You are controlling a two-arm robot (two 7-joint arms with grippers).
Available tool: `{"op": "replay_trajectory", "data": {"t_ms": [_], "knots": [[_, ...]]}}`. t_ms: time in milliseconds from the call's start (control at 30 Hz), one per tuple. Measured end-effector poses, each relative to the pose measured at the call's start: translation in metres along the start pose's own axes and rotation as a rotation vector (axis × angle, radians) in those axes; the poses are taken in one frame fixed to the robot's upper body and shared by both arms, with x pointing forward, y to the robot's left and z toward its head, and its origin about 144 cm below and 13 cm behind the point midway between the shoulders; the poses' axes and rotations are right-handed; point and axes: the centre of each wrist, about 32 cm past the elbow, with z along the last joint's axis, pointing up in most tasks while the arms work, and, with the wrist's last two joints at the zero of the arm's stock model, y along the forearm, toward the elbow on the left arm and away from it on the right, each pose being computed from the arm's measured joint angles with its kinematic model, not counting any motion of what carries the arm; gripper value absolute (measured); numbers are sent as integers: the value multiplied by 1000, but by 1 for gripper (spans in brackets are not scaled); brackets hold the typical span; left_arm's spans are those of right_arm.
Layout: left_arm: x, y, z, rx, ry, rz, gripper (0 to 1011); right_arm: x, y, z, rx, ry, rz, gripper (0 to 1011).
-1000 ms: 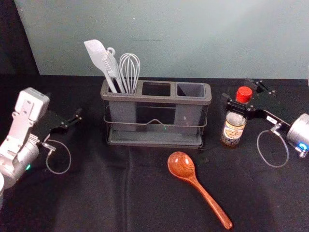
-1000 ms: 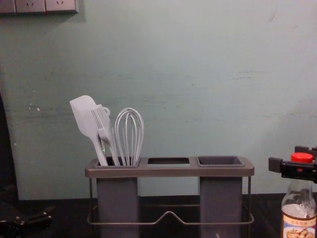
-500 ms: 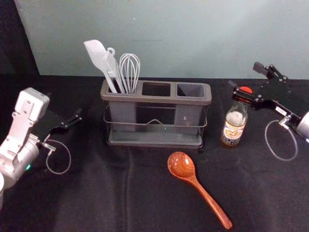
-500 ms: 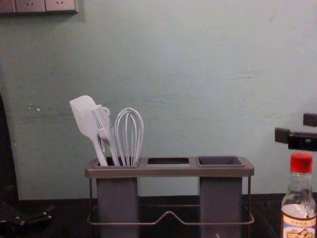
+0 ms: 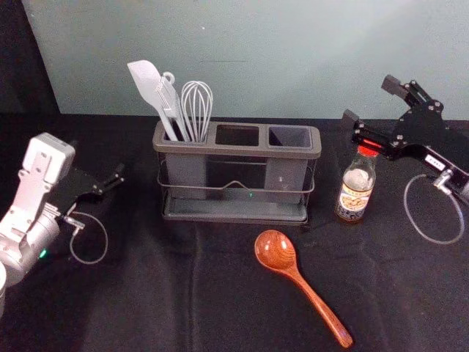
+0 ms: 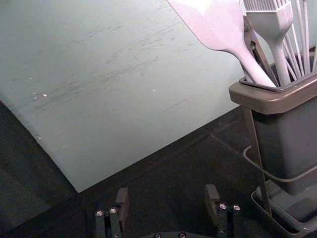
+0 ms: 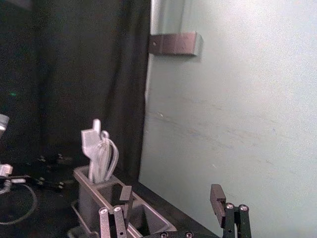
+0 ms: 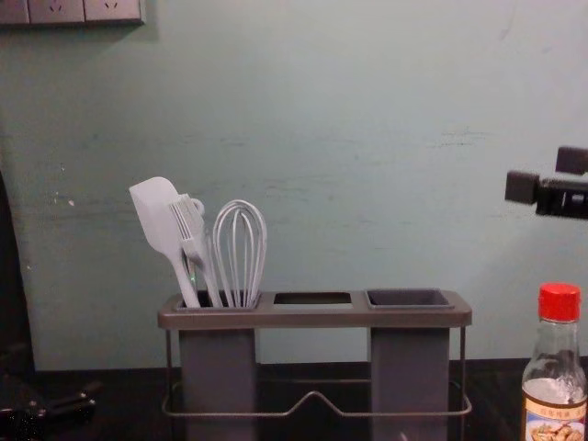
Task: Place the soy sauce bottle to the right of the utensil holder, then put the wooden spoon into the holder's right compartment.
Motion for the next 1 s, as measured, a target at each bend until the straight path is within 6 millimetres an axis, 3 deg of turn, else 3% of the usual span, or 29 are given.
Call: {"op": "replay_trajectory", "data": {"t_ms": [300,533,800,1000], "knots": [[0,0,0,0,0,0,1005,-13,-1,21,-18,74,70,1002],[0,0,0,0,0,0,1005,-48,6,35,-107,135,151,1002],[0,0,0,0,0,0,1005,-86,20,34,-275,213,201,1003],[0,0,0,0,0,0,1005,-100,32,33,-406,265,188,1003]]}}
